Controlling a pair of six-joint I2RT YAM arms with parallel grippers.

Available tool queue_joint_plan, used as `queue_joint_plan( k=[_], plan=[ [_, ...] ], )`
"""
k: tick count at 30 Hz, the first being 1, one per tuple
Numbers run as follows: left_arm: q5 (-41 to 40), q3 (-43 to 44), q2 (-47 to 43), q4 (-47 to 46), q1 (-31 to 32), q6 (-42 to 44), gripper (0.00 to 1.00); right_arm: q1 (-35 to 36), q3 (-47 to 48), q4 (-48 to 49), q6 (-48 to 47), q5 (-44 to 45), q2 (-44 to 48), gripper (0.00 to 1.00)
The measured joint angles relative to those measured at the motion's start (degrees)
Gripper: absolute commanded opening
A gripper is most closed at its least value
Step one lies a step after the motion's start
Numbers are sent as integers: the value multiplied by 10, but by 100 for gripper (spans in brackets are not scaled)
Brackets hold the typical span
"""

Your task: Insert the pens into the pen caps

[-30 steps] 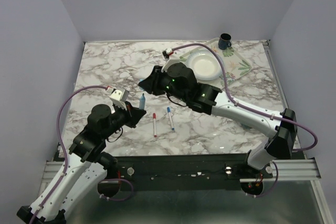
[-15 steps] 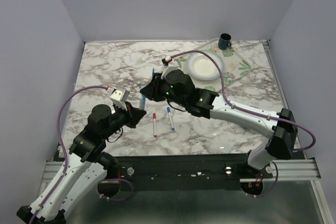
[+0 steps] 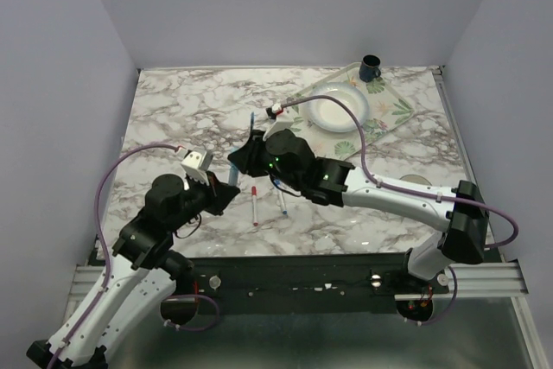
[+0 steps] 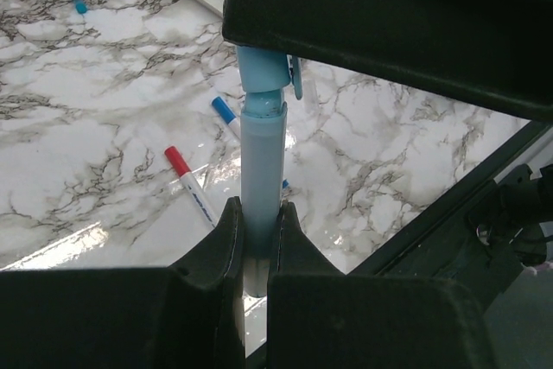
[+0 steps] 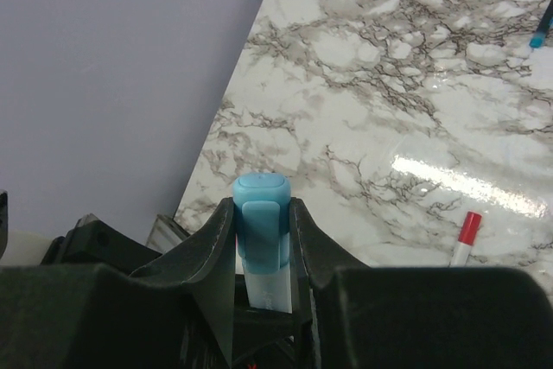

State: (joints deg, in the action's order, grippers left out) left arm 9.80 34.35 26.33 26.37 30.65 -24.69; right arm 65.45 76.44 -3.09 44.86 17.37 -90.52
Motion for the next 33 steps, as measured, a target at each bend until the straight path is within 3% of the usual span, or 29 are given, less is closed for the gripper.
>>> queue_joint_plan(
  k=[5,15,24,31,33],
  plan=[
    [-5,-2,-19,4,1,-7,0,24,0,-2,8,50,0,1],
    [3,-12,-39,-3,2,-17,0,36,-9,5,5,66,10,1],
    [15,-9,-18,-5,6,-8,0,51,-10,-24,-10,99,15,12],
    [49,-6,-11,-33,6,11,0,58,-10,-45,-11,116,38,54],
    [53,-6,-15,-69,4,14,0,63,-10,-62,-15,98,56,61]
  ],
)
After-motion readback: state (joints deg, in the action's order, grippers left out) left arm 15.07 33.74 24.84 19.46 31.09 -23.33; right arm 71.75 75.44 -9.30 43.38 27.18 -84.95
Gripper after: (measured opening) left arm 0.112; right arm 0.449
